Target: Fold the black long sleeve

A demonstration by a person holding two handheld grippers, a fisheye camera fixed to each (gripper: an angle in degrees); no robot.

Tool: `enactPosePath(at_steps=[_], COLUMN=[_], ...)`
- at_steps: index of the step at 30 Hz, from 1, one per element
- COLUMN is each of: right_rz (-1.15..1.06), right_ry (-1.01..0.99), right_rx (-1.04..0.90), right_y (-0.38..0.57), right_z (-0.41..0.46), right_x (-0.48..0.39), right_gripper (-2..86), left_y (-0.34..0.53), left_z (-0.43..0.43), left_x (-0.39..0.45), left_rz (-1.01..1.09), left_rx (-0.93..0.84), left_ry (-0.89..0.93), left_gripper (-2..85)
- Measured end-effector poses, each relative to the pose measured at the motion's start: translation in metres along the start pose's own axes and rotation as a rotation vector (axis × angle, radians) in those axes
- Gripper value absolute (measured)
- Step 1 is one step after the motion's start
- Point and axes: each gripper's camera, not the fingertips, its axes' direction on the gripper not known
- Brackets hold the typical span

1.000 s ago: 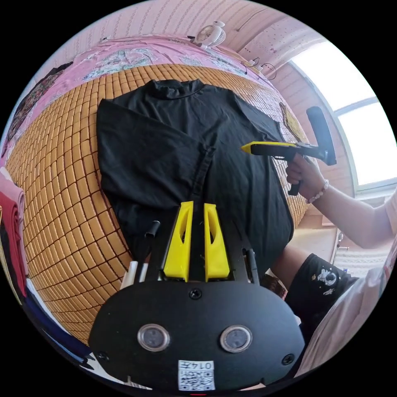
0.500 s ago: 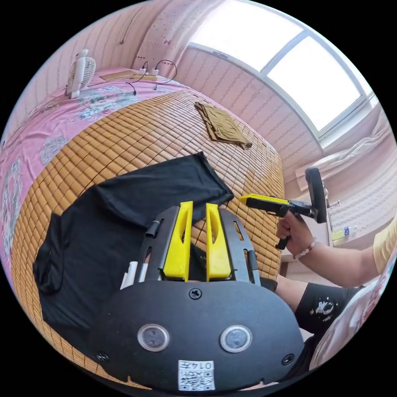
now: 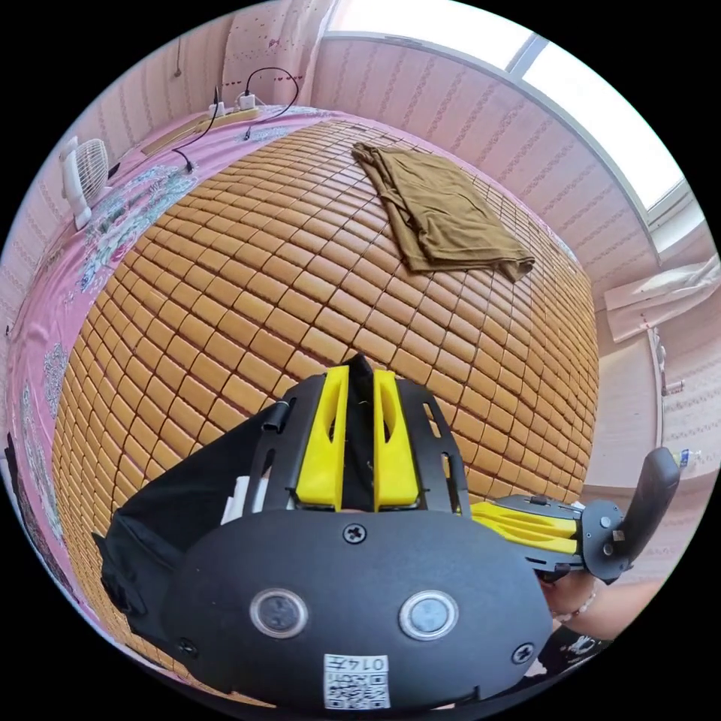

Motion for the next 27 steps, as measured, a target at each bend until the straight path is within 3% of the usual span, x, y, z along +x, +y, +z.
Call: enactPosePath(at_steps=[3, 6, 8, 13, 18, 22, 27], right_rz=[-0.047, -0.141, -0.224, -0.538, -0.761, -0.775, -0.763], right_ry=[0.007, 0.0, -0.027, -0.246, -0.406, -0.291, -0.121], right_rx=[0.0, 0.023, 0.037, 0.043, -0.2, -0.375, -0.317], right_y=[0.0, -0.003, -0.005, 0.004, 0.04, 0.061, 0.035], right_z=[-0.004, -0.016, -0.026, -0.056, -0.029, 0.014, 0.038], right_x=[0.0, -0.01, -0.021, -0.083, -0.15, -0.164, -0.178], right_gripper=[0.5, 0.3, 0.2, 0.3, 1.1, 5.6, 6.3], left_y=[0.006, 0.032, 0.075, 0.211, 0.375, 0.477, 0.517], left_z=[-0.012, -0.062, -0.125, -0.244, -0.263, -0.259, -0.274], left_x=[-0.011, -0.041, -0.068, -0.113, -0.146, -0.165, -0.198], left_rz=[-0.024, -0.102, -0.15, -0.302, -0.585, -0.801, -0.881], left_rx=[0.012, 0.146, 0.298, 0.49, 0.348, 0.211, 0.243], left_ry=[-0.006, 0.043, 0.06, 0.011, 0.0, 0.001, 0.017], left_gripper=[-0.4, -0.8, -0.9, -0.4, 3.2, 4.3, 5.2])
